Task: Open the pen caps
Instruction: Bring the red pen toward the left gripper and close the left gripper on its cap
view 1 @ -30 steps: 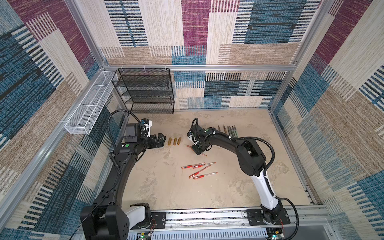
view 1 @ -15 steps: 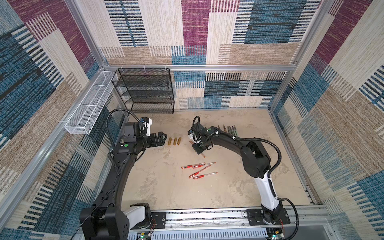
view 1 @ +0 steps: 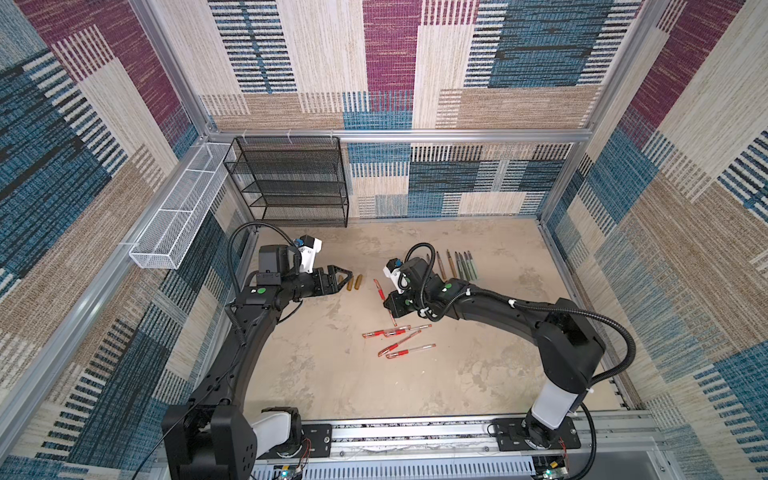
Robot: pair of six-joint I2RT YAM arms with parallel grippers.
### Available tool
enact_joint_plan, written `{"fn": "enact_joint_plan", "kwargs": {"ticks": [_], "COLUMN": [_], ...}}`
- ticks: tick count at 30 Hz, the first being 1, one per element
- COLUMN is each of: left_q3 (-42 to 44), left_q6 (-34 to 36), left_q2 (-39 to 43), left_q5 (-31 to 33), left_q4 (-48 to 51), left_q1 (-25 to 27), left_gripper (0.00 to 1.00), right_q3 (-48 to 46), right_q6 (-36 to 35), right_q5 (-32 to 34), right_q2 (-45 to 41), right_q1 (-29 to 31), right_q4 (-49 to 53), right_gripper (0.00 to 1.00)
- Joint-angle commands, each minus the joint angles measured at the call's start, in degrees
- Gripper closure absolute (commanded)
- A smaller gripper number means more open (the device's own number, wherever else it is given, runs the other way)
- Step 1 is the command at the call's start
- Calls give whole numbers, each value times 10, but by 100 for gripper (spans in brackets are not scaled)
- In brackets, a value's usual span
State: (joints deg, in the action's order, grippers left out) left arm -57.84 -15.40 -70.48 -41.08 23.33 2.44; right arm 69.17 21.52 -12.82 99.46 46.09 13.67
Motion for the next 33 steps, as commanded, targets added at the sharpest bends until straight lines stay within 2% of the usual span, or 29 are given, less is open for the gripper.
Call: {"fn": "enact_joint_plan", "kwargs": {"ticks": [1, 15, 24, 27, 30, 33], "left_q3": [1, -11, -1, 3, 6, 4], "left_q6": [-30, -32, -39, -40, -41, -41], "left_q2": [-7, -51, -49, -49, -47, -48], "left_q5": [-1, 43, 38, 38, 38, 38], "left_q4": [-26, -23, -31, -34, -36, -36], "left_q1": [15, 33, 33, 33, 33, 33], "left_gripper": [15, 51, 80, 83, 79, 80], "right_q3": [-25, -6, 8, 10, 13, 16], "right_q6": [65, 63, 63, 63, 63, 62], "right_q5": [-8, -15, -15, -13, -11, -8], "right_q2": [-23, 7, 18, 19, 20, 21], "right_q1": [14, 69, 77, 78, 81, 81], "right_q4": [-126, -177, -185, -187, -187, -186], "right_gripper": [97, 97, 97, 97, 97, 98]}}
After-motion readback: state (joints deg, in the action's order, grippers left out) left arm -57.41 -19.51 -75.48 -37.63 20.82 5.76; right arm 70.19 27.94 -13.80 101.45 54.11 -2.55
